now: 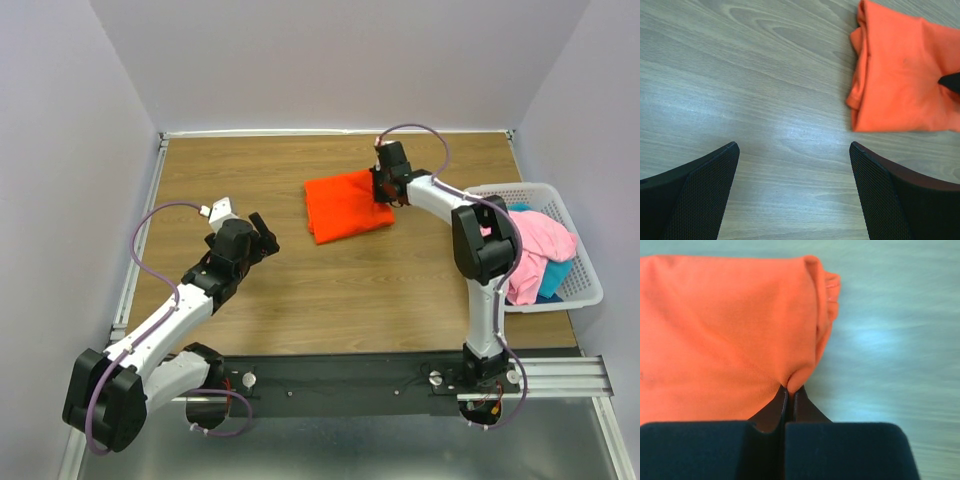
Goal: Fold and stack the t-shirts
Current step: Neatly place the folded tshirt to the corner
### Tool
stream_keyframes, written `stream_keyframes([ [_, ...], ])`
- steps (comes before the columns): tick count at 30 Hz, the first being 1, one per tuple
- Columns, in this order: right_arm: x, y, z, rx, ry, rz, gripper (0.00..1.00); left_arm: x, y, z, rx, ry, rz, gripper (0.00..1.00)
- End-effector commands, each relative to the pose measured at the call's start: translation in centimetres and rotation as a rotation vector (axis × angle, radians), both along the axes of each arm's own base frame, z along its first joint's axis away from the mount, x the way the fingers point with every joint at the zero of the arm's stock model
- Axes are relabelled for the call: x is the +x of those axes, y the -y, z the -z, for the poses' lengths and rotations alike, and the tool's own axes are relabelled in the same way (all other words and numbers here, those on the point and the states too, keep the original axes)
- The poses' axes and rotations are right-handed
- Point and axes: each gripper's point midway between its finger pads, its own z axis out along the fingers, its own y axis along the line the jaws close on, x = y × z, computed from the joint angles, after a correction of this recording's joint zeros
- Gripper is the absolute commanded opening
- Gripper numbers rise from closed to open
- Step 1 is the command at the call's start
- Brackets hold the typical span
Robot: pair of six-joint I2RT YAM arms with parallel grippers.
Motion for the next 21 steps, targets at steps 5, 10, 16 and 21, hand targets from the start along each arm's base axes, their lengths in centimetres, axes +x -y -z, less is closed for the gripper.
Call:
stream_keyframes([
  [5, 6.5, 11.0, -2.9, -0.259, 0.113, 0.100, 0.01, 0.6, -0.4, -0.1, 0.026, 0.024, -0.009, 0.98],
  [10, 8.4, 16.1, -3.7, -0.335, 0.117, 0.169, 0.01, 1.0, -0.4, -0.4, 0.043, 0.028, -0.007, 0.98],
  [16, 9.7, 21.6, -5.8, -0.524, 0.125, 0.219, 0.01, 1.8, -0.5, -1.0, 0.077, 0.034, -0.004, 0.98],
  [21, 10.8, 25.4, -7.8, -0.585, 0.141, 0.257, 0.01, 2.6, -0.4, -1.6, 0.093, 0.047, 0.000, 0.98],
])
